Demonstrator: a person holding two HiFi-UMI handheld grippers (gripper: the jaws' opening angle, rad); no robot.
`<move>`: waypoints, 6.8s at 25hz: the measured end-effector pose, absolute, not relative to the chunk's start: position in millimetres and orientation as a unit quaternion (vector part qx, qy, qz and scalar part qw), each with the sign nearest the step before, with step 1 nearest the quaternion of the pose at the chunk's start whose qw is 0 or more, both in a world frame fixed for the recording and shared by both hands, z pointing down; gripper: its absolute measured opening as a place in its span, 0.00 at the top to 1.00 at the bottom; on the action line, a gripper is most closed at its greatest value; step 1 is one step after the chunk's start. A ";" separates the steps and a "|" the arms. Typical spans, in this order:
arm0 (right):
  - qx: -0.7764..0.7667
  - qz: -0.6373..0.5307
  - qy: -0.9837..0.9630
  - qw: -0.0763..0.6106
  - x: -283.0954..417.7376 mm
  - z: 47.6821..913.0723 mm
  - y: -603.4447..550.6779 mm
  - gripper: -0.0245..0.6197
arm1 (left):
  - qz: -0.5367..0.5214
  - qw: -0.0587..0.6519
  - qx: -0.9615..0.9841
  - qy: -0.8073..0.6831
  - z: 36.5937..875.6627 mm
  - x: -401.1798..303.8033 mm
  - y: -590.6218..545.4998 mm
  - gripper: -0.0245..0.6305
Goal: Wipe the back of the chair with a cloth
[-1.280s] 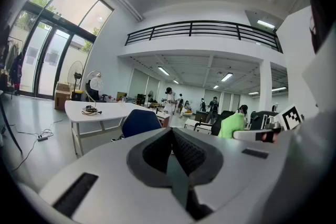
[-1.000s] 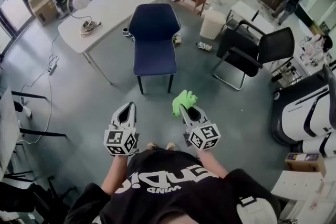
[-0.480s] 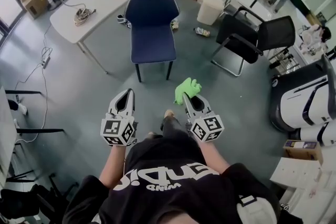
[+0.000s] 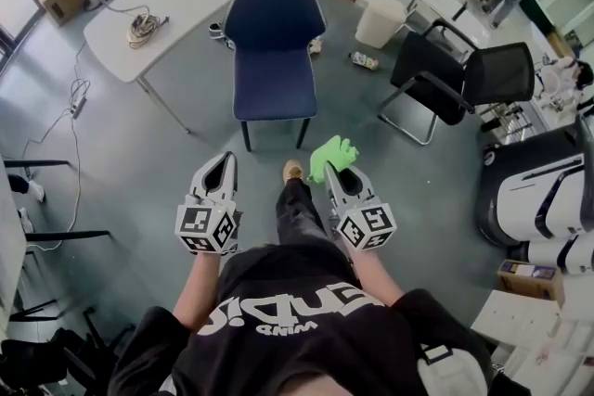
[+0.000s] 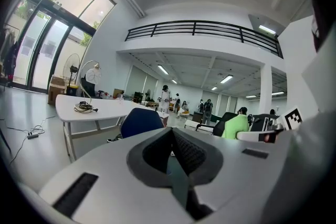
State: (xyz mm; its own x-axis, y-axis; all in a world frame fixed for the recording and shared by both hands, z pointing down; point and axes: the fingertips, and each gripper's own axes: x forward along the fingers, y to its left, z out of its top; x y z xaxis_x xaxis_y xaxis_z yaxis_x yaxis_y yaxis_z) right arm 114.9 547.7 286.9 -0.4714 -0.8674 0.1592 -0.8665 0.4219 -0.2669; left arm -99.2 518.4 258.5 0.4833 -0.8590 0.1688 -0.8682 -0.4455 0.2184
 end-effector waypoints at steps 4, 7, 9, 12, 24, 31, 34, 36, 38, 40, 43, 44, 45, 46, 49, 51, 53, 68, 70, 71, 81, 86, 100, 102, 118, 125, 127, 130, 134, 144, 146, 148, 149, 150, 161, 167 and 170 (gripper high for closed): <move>-0.513 -0.162 0.843 0.002 116.5 290.6 498.2 0.88 | 0.015 0.139 0.849 -0.510 259.2 -98.5 471.4 0.97; -0.511 -0.164 0.844 0.002 121.8 286.2 453.9 0.88 | 0.016 0.143 0.843 -0.519 256.9 -97.2 429.0 0.97; -0.508 -0.165 0.845 0.001 128.4 282.1 424.1 0.88 | 0.018 0.145 0.840 -0.522 254.9 -92.5 400.3 0.97; -0.505 -0.165 0.847 -0.002 138.4 277.0 378.6 0.88 | 0.016 0.145 0.839 -0.525 248.5 -84.5 356.2 0.97; -0.494 -0.165 0.854 -0.004 189.1 274.7 212.9 0.88 | 0.017 0.140 0.825 -0.547 239.5 -42.9 199.2 0.97; -0.486 -0.169 0.857 -0.007 186.2 277.4 147.4 0.88 | 0.014 0.144 0.816 -0.559 235.5 -46.2 143.2 0.97; -0.488 -0.171 0.856 -0.009 178.4 277.9 128.4 0.88 | 0.017 0.146 0.816 -0.559 234.3 -53.6 127.0 0.97; -0.489 -0.171 0.855 -0.011 171.3 278.6 119.2 0.88 | 0.018 0.147 0.817 -0.557 235.5 -59.5 116.9 0.97; -0.491 -0.170 0.854 -0.014 165.0 280.2 110.3 0.88 | 0.019 0.147 0.820 -0.552 237.8 -64.3 104.8 0.97; -0.496 -0.168 0.852 -0.015 159.1 281.9 98.6 0.88 | 0.019 0.149 0.825 -0.545 241.1 -68.7 90.1 0.97; -0.508 -0.165 0.845 -0.017 150.7 283.3 78.2 0.88 | 0.024 0.156 0.832 -0.531 248.6 -77.5 67.8 0.97; -0.513 -0.163 0.843 -0.017 148.6 283.6 71.1 0.88 | 0.026 0.159 0.835 -0.526 251.0 -80.5 60.2 0.97; -0.519 -0.161 0.839 -0.019 147.1 284.2 64.1 0.88 | 0.027 0.161 0.838 -0.521 253.3 -82.8 52.6 0.97; -0.525 -0.158 0.836 -0.020 146.4 285.2 57.4 0.88 | 0.029 0.163 0.841 -0.515 255.6 -84.3 45.4 0.97; -0.543 -0.152 0.826 -0.022 145.8 288.2 39.5 0.88 | 0.030 0.165 0.850 -0.500 262.3 -86.5 26.1 0.97; -0.552 -0.149 0.820 -0.021 144.9 290.9 30.1 0.88 | 0.030 0.167 0.855 -0.491 267.7 -87.8 14.5 0.97; -0.561 -0.149 0.814 -0.021 144.8 296.5 22.1 0.88 | 0.031 0.169 0.858 -0.484 276.1 -88.5 2.7 0.97; -0.575 -0.136 0.805 -0.057 155.8 372.1 -67.8 0.88 | 0.046 0.188 0.852 -0.487 353.6 -90.7 -66.6 0.97; -0.579 -0.134 0.802 -0.064 158.9 381.2 -82.3 0.88 | 0.046 0.192 0.852 -0.485 362.6 -90.6 -70.5 0.97; -0.582 -0.132 0.800 -0.066 161.2 385.1 -89.7 0.88 | 0.045 0.195 0.851 -0.485 367.0 -90.2 -72.5 0.97; -0.589 -0.128 0.795 -0.073 176.2 424.2 -140.2 0.88 | 0.047 0.214 0.850 -0.478 412.5 -73.0 -76.1 0.97; -0.573 -0.127 0.807 -0.067 159.9 435.0 -164.5 0.88 | 0.052 0.208 0.849 -0.483 426.8 -74.8 -77.8 0.97; -0.482 -0.136 0.865 -0.035 57.5 430.7 -190.9 0.88 | 0.057 0.234 0.816 -0.526 453.6 -101.0 -55.9 0.97; -0.468 -0.140 0.872 -0.033 39.8 433.2 -189.1 0.88 | 0.058 0.236 0.811 -0.533 456.0 -107.1 -51.9 0.97; -0.331 -0.170 0.927 -0.036 -89.3 444.1 -169.4 0.88 | 0.073 0.250 0.791 -0.554 479.8 -127.8 -46.3 0.97; -0.341 -0.142 0.927 -0.065 -47.3 459.8 -132.8 0.88 | 0.071 0.256 0.797 -0.542 485.4 -113.5 -51.6 0.97; -0.373 -0.139 0.914 -0.078 -11.9 470.2 -126.6 0.88 | 0.073 0.258 0.800 -0.536 486.6 -107.6 -52.3 0.97; -0.425 -0.136 0.890 -0.093 46.3 481.5 -121.9 0.88 | 0.074 0.261 0.804 -0.529 488.8 -98.4 -52.9 0.97; -0.486 -0.124 0.858 -0.115 117.4 490.9 -119.1 0.88 | 0.078 0.259 0.813 -0.516 488.9 -89.5 -55.6 0.97; -0.618 -0.133 0.766 -0.117 234.2 494.3 -92.4 0.88 | 0.084 0.258 0.822 -0.500 488.7 -77.1 -56.3 0.97; -0.622 -0.138 0.761 -0.121 234.9 501.8 -90.5 0.88 | 0.084 0.259 0.823 -0.499 488.8 -76.9 -55.4 0.97; -0.620 -0.141 0.761 -0.124 230.6 509.0 -92.5 0.88 | 0.085 0.259 0.823 -0.498 489.1 -77.7 -55.2 0.97; -0.619 -0.143 0.762 -0.123 227.9 512.5 -94.7 0.88 | 0.085 0.259 0.823 -0.498 489.6 -78.2 -55.3 0.97; -0.618 -0.145 0.763 -0.122 225.3 516.3 -97.4 0.88 | 0.086 0.259 0.823 -0.499 490.4 -78.8 -55.4 0.97; -0.563 -0.152 0.801 -0.134 159.6 550.5 -143.0 0.88 | 0.097 0.262 0.814 -0.509 497.8 -91.4 -57.6 0.97; -0.512 -0.160 0.835 -0.126 99.2 552.4 -159.8 0.88 | 0.098 0.269 0.804 -0.522 504.5 -101.0 -59.5 0.97; -0.482 -0.169 0.851 -0.120 64.8 553.8 -160.6 0.88 | 0.098 0.271 0.798 -0.529 507.7 -105.1 -59.7 0.97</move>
